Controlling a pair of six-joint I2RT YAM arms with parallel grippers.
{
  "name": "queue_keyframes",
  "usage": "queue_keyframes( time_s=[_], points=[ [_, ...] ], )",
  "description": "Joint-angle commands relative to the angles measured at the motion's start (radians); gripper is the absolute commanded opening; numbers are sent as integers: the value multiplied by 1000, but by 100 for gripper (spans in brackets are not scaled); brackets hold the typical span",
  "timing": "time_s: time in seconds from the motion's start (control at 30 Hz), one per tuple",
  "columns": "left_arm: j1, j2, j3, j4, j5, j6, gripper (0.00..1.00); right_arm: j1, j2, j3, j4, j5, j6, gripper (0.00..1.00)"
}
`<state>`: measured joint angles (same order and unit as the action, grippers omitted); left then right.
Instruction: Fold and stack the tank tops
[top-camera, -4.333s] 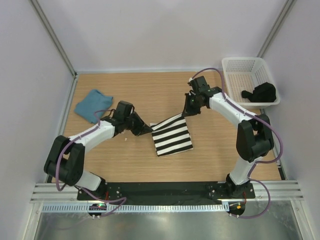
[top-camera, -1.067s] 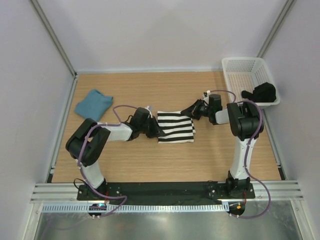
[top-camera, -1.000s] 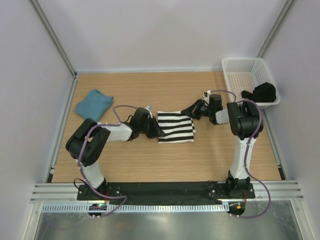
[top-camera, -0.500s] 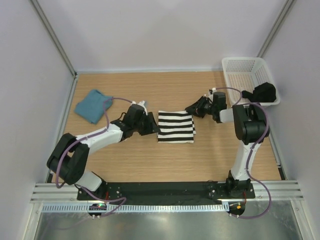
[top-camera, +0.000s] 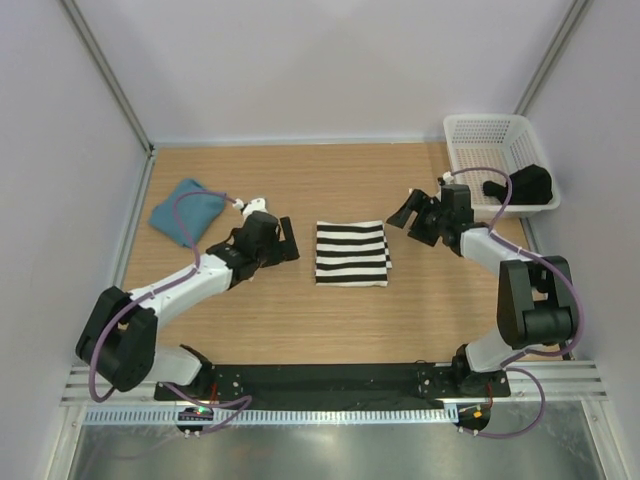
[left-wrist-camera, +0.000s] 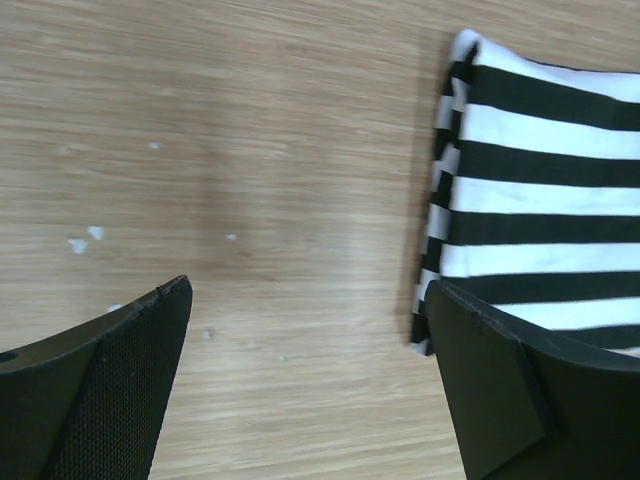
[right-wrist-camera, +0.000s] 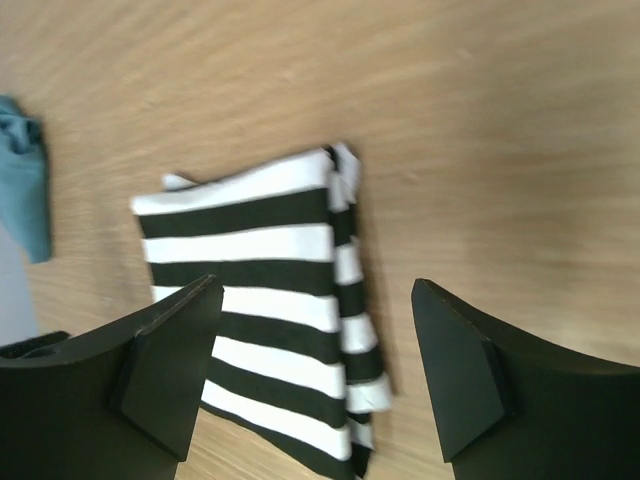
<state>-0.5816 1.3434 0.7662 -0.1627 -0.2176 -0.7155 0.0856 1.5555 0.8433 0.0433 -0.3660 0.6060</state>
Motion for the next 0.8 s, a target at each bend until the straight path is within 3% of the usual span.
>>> queue_keyframes(
  time_s=[0.0, 0.1, 0.17, 0.37, 0.5, 0.77],
  points=[
    [35, 45, 113, -141, -202, 50, 100, 14, -52, -30, -132, 130, -80, 83],
    [101, 117, 224, -257, -353, 85, 87, 17, -67, -41, -132, 145, -77, 82],
    [138, 196, 310, -325, -478, 102, 85, 22, -89, -64, -105, 141, -65, 80],
    [261, 436, 517, -385, -463, 180, 75, 35, -129, -115, -62, 116, -46, 77],
    [308, 591, 717, -491, -525, 234, 80, 49, -141, -124, -53, 107, -40, 77],
    [387, 821, 1083, -615, -485, 314, 84, 57, -127, -127, -16, 73, -26, 76]
  ],
)
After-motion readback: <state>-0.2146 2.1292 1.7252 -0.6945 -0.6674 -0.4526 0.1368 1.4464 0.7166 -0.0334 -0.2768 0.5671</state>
